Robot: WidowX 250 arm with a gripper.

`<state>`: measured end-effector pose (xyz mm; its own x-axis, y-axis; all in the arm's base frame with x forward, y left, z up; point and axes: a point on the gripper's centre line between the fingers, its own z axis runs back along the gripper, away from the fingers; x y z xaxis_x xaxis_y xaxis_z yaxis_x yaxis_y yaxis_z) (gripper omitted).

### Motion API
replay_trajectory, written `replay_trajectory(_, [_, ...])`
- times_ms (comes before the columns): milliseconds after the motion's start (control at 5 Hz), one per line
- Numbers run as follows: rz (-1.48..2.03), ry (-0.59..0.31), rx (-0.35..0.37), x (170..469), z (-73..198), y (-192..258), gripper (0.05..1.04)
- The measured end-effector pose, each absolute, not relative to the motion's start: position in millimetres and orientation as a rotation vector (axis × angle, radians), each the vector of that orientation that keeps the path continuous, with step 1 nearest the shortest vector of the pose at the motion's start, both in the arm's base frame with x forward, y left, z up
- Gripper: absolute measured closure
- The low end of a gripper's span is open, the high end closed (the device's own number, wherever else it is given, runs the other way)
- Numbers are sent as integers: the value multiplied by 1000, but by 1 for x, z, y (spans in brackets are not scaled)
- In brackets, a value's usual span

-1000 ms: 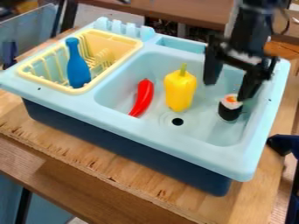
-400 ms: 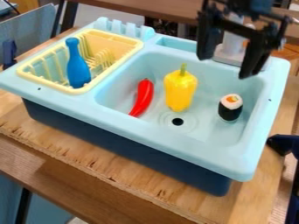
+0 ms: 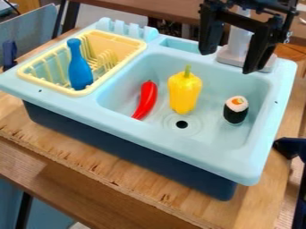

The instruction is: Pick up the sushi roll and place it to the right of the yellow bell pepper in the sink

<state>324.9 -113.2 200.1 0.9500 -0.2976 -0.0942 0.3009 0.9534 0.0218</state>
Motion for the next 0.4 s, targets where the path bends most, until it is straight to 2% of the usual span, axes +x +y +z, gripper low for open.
replay_trajectory(400, [-295,91,38,325,200,-113,84])
